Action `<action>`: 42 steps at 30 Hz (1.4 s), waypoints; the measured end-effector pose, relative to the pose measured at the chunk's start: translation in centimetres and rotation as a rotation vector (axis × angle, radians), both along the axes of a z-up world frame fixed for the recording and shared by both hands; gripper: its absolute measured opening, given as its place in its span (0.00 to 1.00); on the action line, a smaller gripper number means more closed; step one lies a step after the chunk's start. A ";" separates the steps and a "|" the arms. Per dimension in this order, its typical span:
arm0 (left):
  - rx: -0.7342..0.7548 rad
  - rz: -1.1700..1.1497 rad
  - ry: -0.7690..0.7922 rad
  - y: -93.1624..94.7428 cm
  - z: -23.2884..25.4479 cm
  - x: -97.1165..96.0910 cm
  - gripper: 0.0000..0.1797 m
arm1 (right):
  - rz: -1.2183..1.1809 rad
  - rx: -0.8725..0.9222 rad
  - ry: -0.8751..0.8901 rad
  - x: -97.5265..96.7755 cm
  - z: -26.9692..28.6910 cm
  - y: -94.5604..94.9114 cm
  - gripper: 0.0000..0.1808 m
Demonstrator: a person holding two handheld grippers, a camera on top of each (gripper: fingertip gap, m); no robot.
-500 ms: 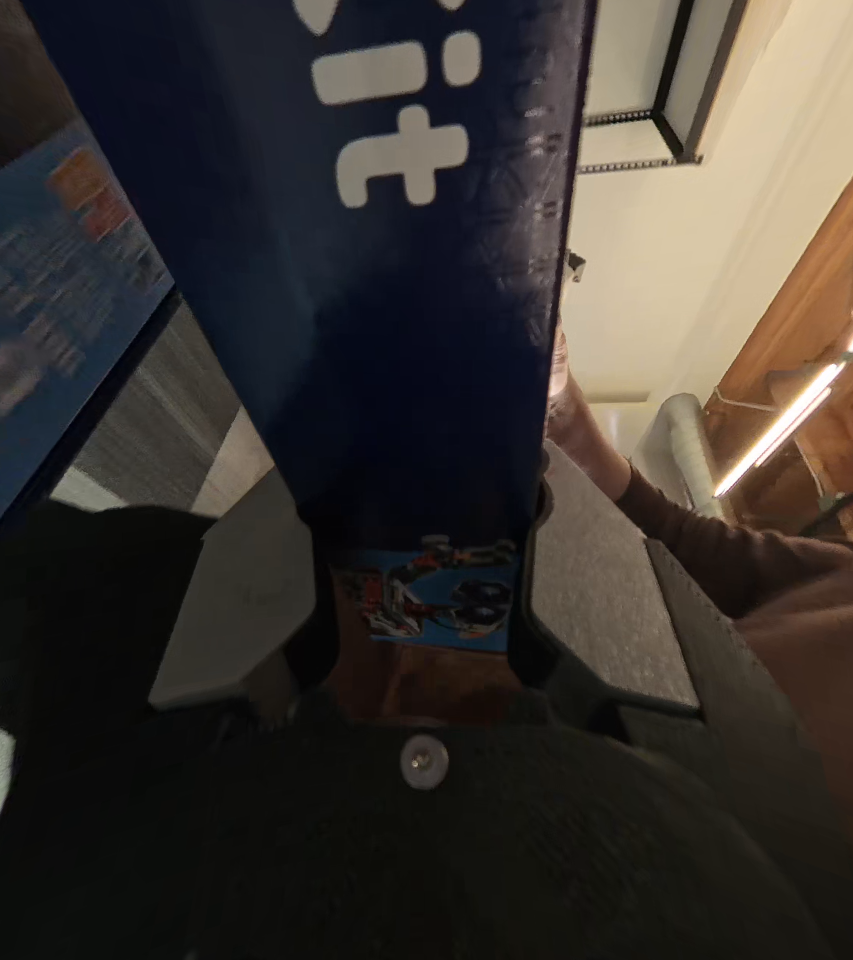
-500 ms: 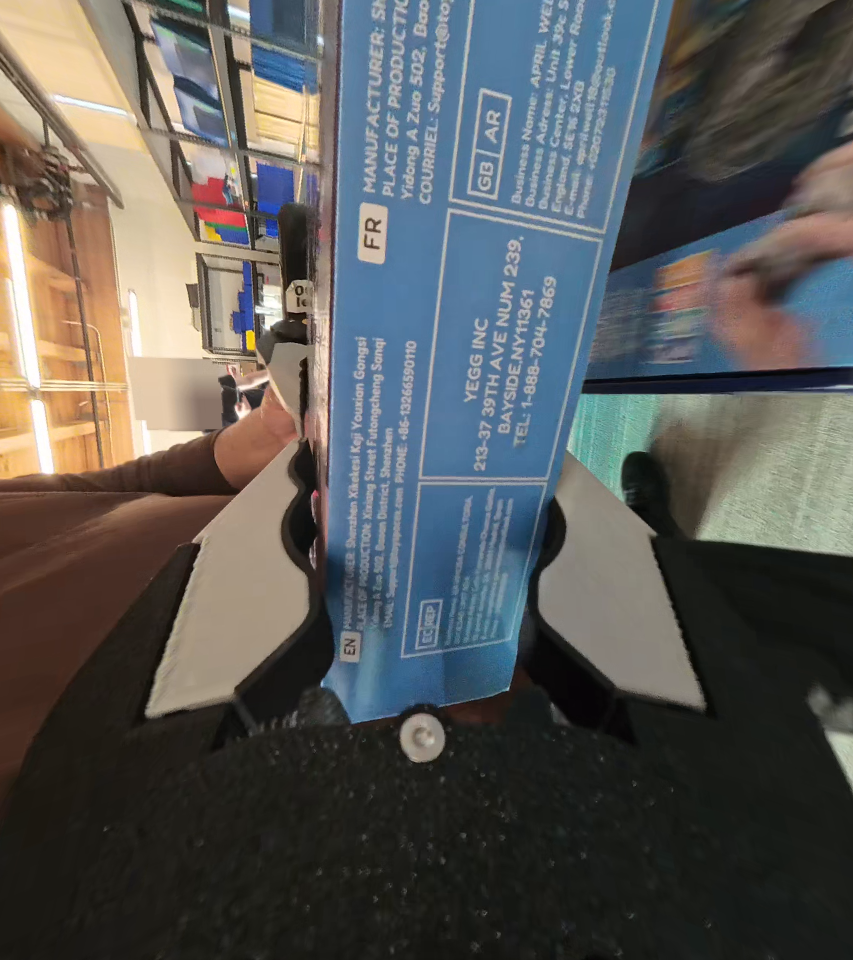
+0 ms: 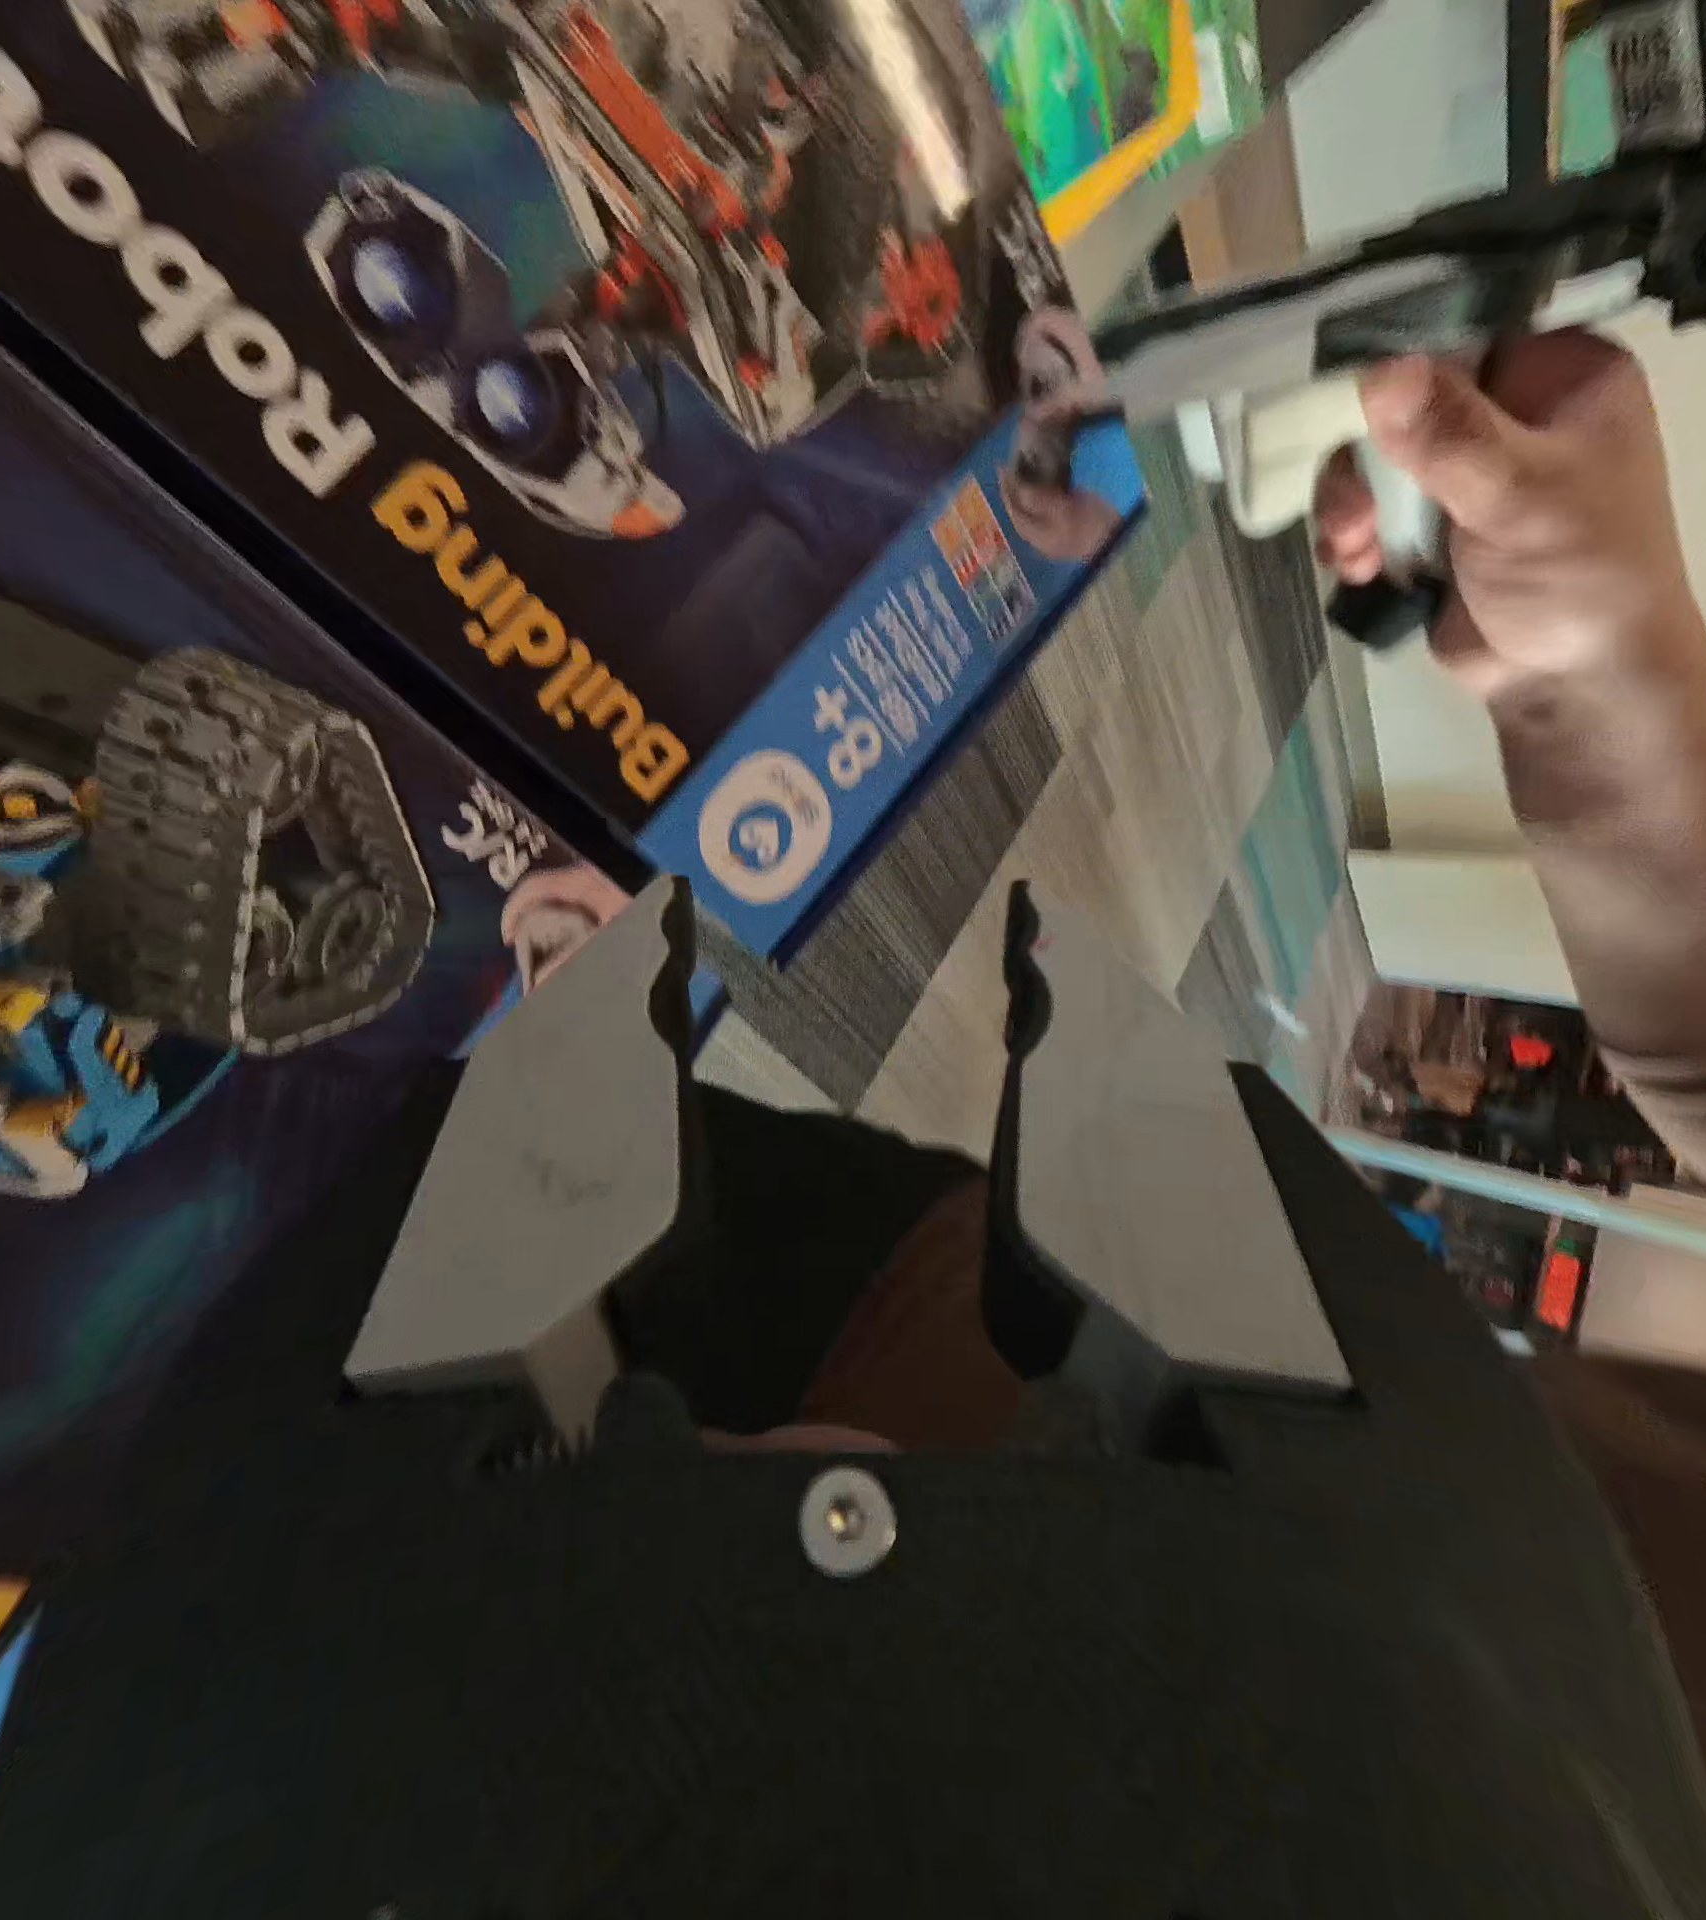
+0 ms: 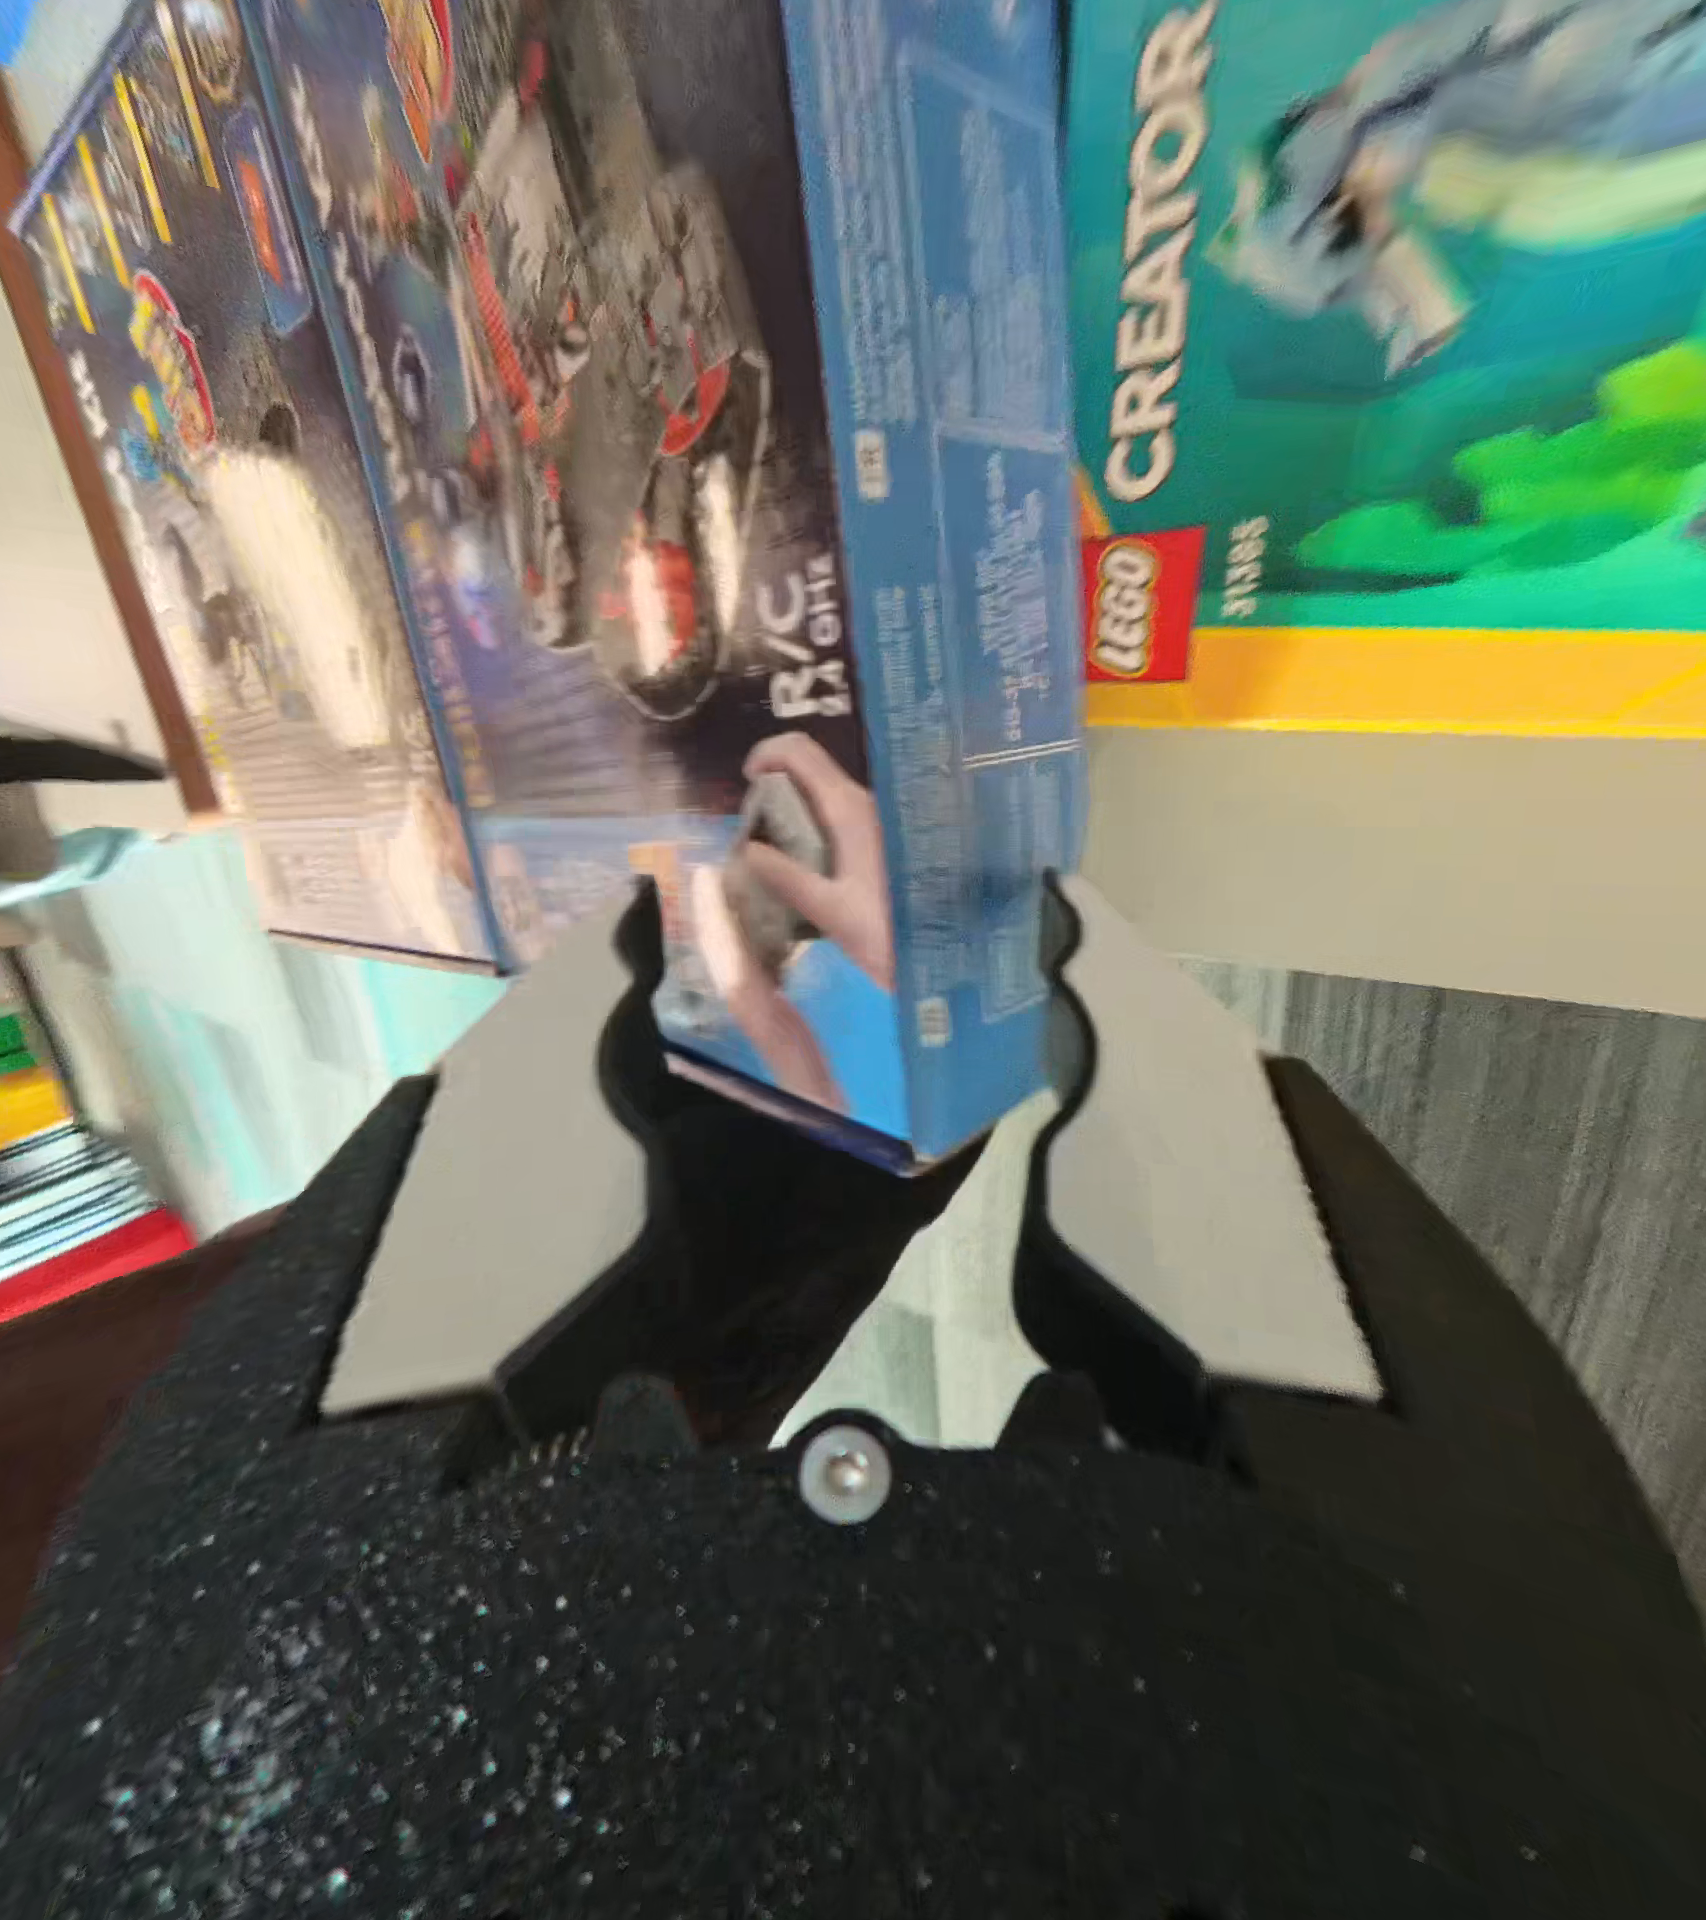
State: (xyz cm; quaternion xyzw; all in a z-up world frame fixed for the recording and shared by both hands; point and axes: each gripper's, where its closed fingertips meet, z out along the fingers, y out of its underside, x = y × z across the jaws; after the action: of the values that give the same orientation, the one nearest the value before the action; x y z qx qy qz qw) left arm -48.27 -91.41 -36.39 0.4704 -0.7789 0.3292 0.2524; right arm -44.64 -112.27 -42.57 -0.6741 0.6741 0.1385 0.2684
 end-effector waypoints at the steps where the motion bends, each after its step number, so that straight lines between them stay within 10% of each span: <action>1: -0.002 -0.022 -0.004 1.1 0.5 -1.1 0.32 | 0.001 -0.046 -0.055 0.1 0.4 -0.8 0.33; 7: 0.043 0.112 0.167 12.0 -3.6 -13.3 0.30 | 0.005 -0.128 -0.200 -1.9 -0.3 0.0 0.16; 10: 0.113 0.327 0.374 19.3 -9.5 -22.9 0.27 | -0.012 -0.075 -0.202 -0.5 -1.9 0.8 0.27; 14: 0.119 0.652 0.659 27.4 -15.3 -36.6 0.23 | 0.170 -0.385 -0.166 1.3 -4.0 0.1 0.16; 15: 0.128 0.702 0.698 29.2 -16.2 -39.8 0.23 | 0.152 -0.506 -0.221 2.9 -2.2 -0.7 0.00; 17: 0.121 0.784 0.737 32.0 -17.5 -45.7 0.24 | 0.081 -0.445 -0.413 6.2 4.2 2.6 0.00; 26: 0.457 1.066 0.396 45.4 -21.2 -62.4 0.24 | 0.419 -0.256 -1.298 -0.2 28.0 45.8 0.23; 30: 0.610 1.131 0.240 50.5 -20.5 -65.4 0.23 | 0.709 0.008 -1.050 -12.3 23.3 67.0 0.39; 42: 0.569 1.453 0.234 60.0 -18.6 -69.9 0.22 | 1.568 0.162 -0.809 -44.1 3.6 91.4 0.30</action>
State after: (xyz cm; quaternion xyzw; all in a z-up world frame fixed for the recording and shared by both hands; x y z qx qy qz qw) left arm -118.15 -31.38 -54.97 0.9396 -0.2991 0.1481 -0.0759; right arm -88.71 -20.89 -38.93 -0.9184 -0.1405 0.0808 0.3610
